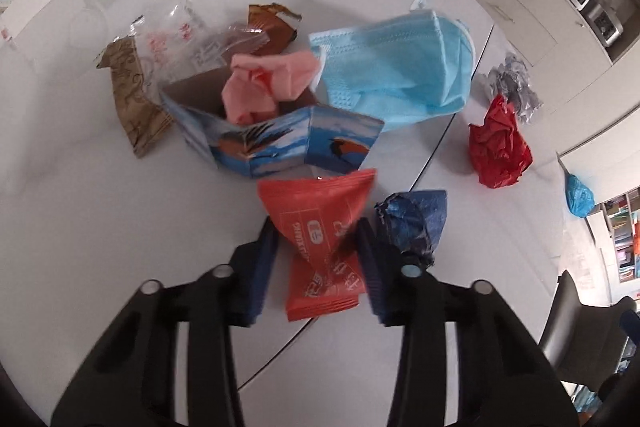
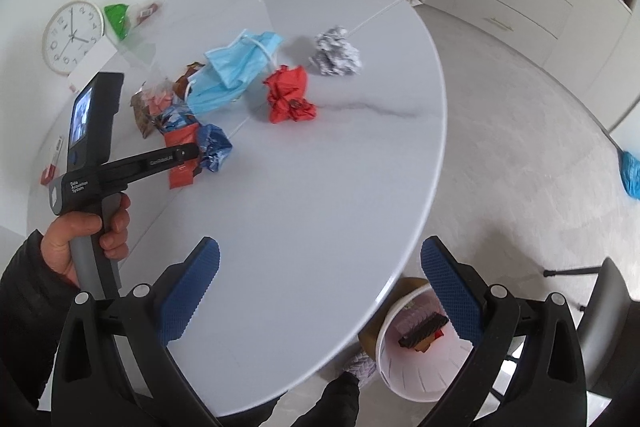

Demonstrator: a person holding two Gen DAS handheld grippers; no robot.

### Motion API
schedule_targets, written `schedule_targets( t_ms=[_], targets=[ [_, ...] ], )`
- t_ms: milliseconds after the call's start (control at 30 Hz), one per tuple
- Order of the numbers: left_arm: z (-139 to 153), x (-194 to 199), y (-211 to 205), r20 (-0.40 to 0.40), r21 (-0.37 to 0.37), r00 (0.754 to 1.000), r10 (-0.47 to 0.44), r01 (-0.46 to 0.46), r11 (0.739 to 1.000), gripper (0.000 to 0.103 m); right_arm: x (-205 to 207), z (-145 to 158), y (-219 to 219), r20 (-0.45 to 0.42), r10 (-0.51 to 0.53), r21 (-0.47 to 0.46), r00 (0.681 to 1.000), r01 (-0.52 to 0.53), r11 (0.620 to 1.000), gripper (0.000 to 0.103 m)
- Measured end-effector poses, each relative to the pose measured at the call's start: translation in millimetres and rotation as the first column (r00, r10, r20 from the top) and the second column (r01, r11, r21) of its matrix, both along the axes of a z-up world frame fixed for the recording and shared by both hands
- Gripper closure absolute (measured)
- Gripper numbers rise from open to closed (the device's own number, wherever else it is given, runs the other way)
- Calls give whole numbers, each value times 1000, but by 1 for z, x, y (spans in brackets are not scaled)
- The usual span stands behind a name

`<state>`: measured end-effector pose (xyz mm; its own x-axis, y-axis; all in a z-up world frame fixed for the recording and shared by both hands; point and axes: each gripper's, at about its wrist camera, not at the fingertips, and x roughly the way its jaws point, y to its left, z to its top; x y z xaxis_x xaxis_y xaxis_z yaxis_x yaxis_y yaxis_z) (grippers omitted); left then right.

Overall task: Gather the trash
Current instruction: 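Grasp the red snack wrapper with the left tool, then grasp the crumpled blue wrapper with the right tool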

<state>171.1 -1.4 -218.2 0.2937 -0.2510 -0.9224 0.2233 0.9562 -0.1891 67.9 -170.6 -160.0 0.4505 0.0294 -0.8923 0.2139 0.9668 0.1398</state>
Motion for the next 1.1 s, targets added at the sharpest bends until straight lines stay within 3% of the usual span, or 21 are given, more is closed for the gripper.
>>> schedule_targets(
  t_ms=[167,400,567,667,733,900,1100],
  targets=[
    [7,1,10,5,-11,1000,21,-21,1000,73,22,-3,17,21,71,-7,997,-71,997,6],
    [42,-21,42,44,-7,998,44,-43,999,73,89,-28,56,20,205,2,979,-205,979,23],
    [60,-37,60,47,23,998,50,-52,998,73,134,-48,83,5,244,-1,970,-244,970,30],
    [67,-49,73,51,28,998,43,-45,999,73,151,-60,96,-22,248,-14,969,-248,969,43],
    [69,-49,74,52,32,998,32,-34,999,73,159,-68,100,-47,246,-20,968,-248,969,63],
    [72,-57,68,45,18,999,6,-7,1000,73,158,-76,92,-69,216,12,974,-216,976,89],
    [81,-74,45,64,14,996,-60,60,998,73,120,-48,65,-6,159,46,987,-158,986,91]
  ],
)
